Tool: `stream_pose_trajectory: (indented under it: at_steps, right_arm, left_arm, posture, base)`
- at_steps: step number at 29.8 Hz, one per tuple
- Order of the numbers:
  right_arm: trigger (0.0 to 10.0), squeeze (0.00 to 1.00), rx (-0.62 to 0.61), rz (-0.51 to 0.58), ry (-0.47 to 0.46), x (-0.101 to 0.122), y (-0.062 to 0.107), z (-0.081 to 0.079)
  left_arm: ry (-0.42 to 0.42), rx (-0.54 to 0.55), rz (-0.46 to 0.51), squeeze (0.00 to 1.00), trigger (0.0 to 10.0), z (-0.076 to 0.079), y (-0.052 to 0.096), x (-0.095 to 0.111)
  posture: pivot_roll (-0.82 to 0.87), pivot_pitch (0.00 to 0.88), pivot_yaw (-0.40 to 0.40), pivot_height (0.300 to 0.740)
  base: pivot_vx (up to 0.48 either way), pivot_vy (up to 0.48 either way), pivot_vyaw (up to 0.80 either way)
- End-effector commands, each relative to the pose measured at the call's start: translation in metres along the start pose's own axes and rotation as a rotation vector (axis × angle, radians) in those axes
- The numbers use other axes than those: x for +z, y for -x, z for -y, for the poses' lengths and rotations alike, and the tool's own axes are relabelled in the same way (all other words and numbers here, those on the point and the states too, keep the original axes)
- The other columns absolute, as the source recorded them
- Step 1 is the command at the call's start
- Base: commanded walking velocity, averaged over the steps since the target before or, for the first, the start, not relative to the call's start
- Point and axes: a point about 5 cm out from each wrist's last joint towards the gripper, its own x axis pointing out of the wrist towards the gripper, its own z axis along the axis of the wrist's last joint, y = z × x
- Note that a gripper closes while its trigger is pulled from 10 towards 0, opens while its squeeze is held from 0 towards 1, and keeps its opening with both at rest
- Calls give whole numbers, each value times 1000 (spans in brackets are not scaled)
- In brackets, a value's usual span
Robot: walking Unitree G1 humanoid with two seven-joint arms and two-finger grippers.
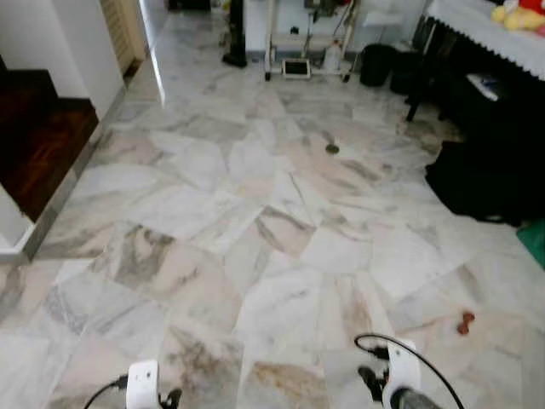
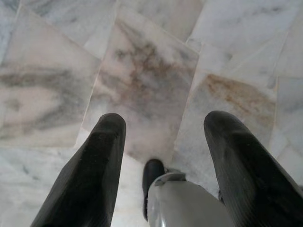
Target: Setting the table
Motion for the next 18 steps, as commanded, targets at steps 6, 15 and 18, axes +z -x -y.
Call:
stream_pose_trajectory:
  at_steps: [6,15,18]
  right_arm:
    - [10000,0,6,-9,-5,-4,0,-5]
    - [10000,0,2,-12,-7,-7,0,-5]
    - [10000,0,-2,-16,-8,-9,1,-4]
  left_arm:
    - [-25,9,-25,0,10000,-6,3,-9]
    - [-38,3,-16,0,10000,-5,2,-6]
    - [-47,-1,-14,0,10000,-5,2,-5]
  posture:
    - [19,0,1,740]
    - [9,0,9,740]
    - [7,0,10,740]
  base:
    - [0,0,-543]
    - [0,0,-540]
    - [0,0,-540]
